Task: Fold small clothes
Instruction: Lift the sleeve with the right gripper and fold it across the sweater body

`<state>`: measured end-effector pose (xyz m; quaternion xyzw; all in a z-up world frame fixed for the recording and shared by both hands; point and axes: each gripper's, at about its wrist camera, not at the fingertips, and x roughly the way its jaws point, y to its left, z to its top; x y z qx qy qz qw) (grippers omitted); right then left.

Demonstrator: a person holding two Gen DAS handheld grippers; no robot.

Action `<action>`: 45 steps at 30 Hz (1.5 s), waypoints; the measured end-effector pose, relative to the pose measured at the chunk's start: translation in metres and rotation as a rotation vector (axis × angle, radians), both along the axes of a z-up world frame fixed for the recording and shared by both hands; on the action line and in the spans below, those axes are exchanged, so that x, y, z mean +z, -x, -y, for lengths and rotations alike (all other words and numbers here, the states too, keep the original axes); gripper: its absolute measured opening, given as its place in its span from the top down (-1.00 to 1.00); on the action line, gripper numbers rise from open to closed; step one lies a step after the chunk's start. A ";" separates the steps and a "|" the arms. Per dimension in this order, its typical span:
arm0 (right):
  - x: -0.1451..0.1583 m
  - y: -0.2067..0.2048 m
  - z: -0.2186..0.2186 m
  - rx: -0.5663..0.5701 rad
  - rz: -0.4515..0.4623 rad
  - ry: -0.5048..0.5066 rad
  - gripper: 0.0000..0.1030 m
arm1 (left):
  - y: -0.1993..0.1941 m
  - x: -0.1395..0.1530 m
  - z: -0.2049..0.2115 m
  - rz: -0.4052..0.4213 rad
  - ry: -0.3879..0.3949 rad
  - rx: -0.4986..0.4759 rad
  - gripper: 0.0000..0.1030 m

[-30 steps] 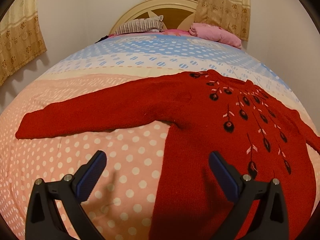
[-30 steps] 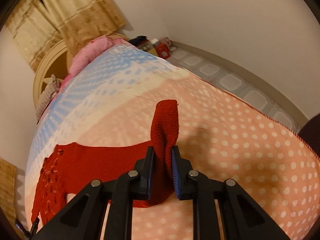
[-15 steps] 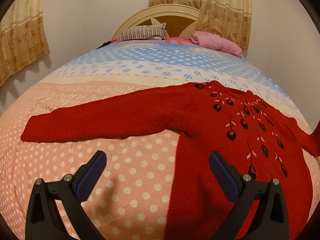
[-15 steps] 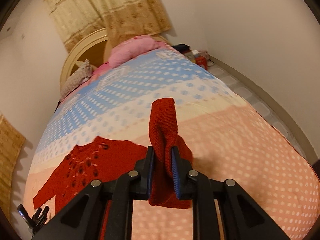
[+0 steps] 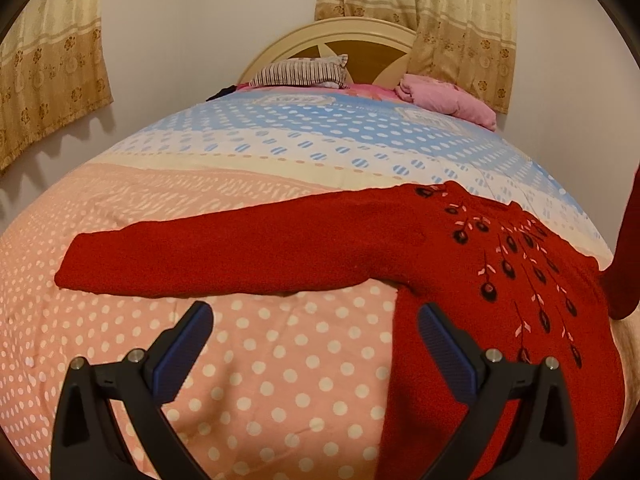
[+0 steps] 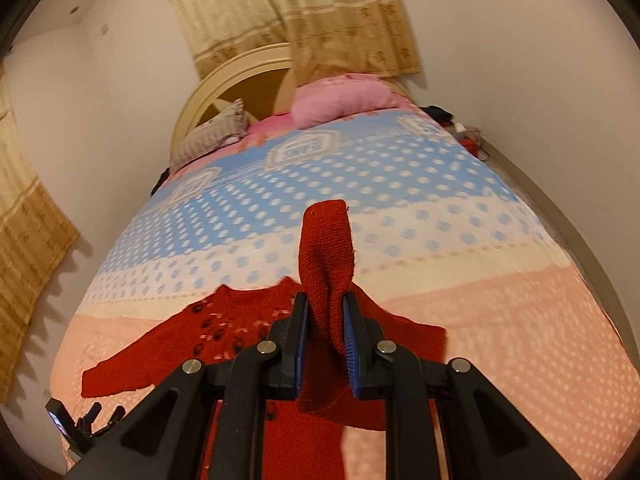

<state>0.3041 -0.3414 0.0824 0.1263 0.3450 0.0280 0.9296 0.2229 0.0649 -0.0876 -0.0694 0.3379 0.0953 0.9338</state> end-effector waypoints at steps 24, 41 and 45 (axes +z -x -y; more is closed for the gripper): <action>-0.092 -0.080 -0.236 0.355 -0.117 -0.045 0.16 | -0.004 -0.012 -0.009 -0.037 0.025 0.001 -1.00; -0.174 -0.029 -0.089 0.190 -0.228 -0.105 -0.64 | -0.028 0.012 0.014 -0.003 -0.082 -0.036 -1.00; -0.171 -0.022 -0.050 0.127 -0.168 -0.191 -0.64 | -0.058 0.012 0.031 -0.016 -0.122 -0.067 -1.00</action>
